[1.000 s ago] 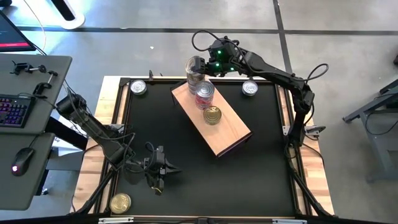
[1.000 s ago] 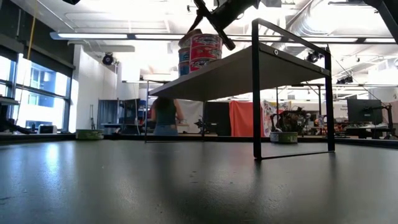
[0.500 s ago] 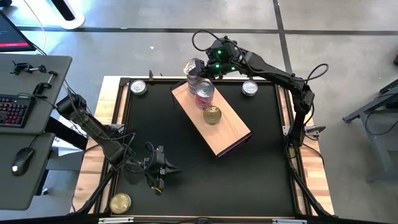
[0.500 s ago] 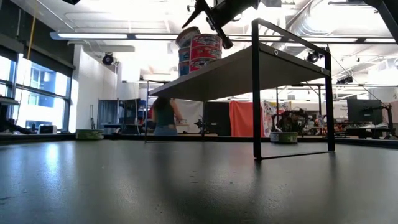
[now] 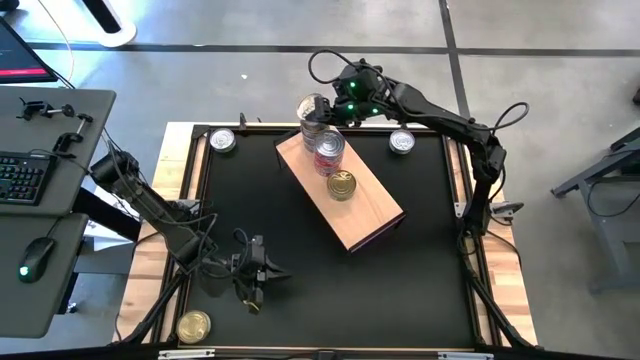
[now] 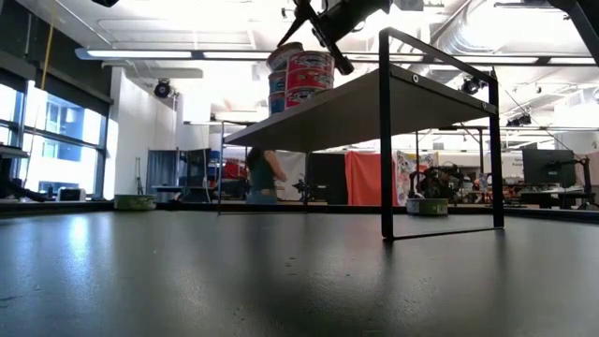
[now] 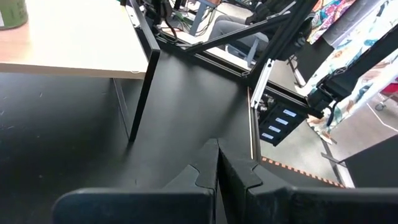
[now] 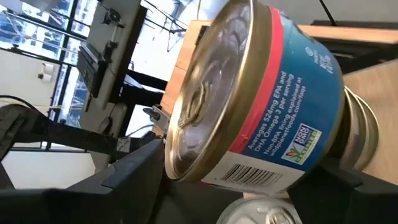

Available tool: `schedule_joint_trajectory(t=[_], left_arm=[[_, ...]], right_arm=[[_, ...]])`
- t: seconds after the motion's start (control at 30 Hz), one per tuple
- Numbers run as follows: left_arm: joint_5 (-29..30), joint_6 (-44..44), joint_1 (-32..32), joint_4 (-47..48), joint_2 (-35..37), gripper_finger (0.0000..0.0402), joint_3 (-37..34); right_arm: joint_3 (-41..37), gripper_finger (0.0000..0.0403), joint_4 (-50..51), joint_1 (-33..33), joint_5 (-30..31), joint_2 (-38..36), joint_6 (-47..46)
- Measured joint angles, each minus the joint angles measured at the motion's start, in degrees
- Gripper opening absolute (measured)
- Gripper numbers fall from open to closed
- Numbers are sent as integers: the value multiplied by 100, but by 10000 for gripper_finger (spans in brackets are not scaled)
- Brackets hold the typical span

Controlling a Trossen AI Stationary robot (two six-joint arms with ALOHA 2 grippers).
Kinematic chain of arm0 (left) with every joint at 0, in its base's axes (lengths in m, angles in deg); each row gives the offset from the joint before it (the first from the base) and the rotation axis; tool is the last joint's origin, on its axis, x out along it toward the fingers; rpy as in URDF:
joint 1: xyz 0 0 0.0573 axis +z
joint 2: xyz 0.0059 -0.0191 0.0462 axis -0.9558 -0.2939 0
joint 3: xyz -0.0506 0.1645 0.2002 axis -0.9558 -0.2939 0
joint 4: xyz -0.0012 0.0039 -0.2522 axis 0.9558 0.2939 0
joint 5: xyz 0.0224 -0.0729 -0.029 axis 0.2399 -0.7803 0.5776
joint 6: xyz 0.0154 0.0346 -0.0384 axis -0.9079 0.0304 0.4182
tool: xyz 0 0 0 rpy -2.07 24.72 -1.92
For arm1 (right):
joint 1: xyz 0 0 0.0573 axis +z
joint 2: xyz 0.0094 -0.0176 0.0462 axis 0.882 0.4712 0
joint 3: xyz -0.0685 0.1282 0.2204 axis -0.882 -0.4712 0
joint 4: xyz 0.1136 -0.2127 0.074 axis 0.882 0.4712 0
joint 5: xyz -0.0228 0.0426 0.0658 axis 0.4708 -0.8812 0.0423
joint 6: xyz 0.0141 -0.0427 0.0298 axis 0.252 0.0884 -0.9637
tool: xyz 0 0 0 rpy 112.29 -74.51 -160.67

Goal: Stack canned seafood by type on shelf
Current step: Stack the blue tuna can on top of blue tuna can on the shelf

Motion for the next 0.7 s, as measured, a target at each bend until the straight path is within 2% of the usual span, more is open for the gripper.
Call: schedule_joint_trajectory(t=[0.7], left_arm=[[-4,80,-2,0,0,0,0]], right_arm=[[0,296,265,105,-189,-18,69]])
